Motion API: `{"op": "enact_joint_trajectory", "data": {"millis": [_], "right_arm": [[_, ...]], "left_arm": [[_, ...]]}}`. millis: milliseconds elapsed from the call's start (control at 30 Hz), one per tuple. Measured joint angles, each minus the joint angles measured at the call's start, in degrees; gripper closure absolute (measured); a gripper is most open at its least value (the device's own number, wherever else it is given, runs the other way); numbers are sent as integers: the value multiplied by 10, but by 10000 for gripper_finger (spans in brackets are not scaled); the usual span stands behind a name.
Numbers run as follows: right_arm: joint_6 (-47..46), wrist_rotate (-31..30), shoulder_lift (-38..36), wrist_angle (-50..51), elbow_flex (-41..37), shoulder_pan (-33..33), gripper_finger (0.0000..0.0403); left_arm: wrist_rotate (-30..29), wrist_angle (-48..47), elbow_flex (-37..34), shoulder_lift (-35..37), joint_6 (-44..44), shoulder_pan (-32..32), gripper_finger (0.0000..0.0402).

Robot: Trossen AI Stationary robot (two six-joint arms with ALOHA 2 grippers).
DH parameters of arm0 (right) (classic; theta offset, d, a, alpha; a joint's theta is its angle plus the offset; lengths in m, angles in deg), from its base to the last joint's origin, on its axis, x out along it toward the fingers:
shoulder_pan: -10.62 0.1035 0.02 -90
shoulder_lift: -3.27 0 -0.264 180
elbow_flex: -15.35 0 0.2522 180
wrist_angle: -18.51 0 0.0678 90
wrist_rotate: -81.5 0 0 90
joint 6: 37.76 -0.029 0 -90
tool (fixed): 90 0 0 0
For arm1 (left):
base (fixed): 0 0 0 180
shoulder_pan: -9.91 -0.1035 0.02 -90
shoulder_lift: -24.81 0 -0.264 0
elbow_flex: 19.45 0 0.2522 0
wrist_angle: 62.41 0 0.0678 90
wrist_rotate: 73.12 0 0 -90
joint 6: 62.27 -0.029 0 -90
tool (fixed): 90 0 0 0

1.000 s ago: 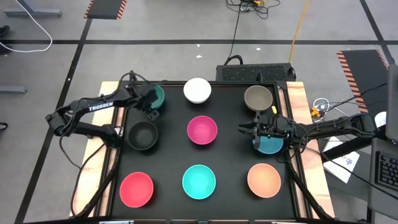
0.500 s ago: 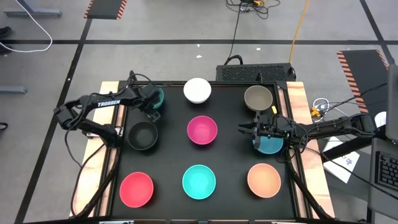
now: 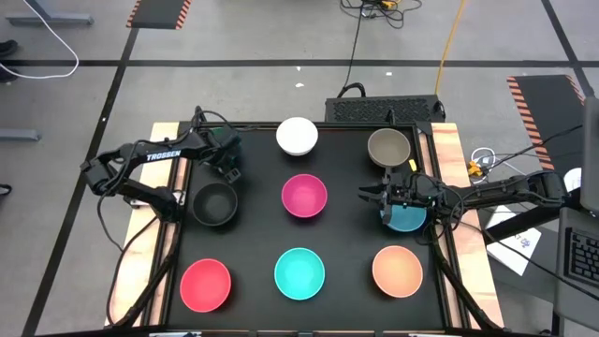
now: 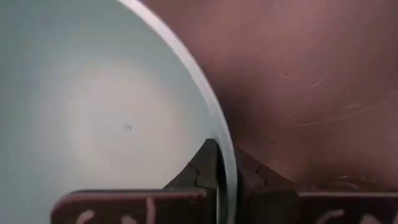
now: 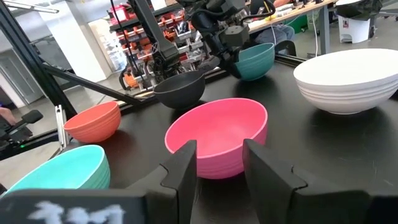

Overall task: Nest bowls inside each other
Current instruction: Stack the dark green bowl on the light green bowl

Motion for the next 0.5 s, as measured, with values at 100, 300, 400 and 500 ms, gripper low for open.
{"op": "enact_joint_trajectory", "data": {"millis": [100,300,400,500], "right_arm": [[0,0,0,0,0,0,281],[0,0,0,0,0,0,281],[0,0,0,0,0,0,281],[0,0,0,0,0,0,281]], "left_arm": [[-10,-1,0,0,-1,0,395],[-26,-11,6,0,-8,0,398],[-24,-18,18,-1,-11,0,399],[-31,-43,40,-1,-12,0,399]]}}
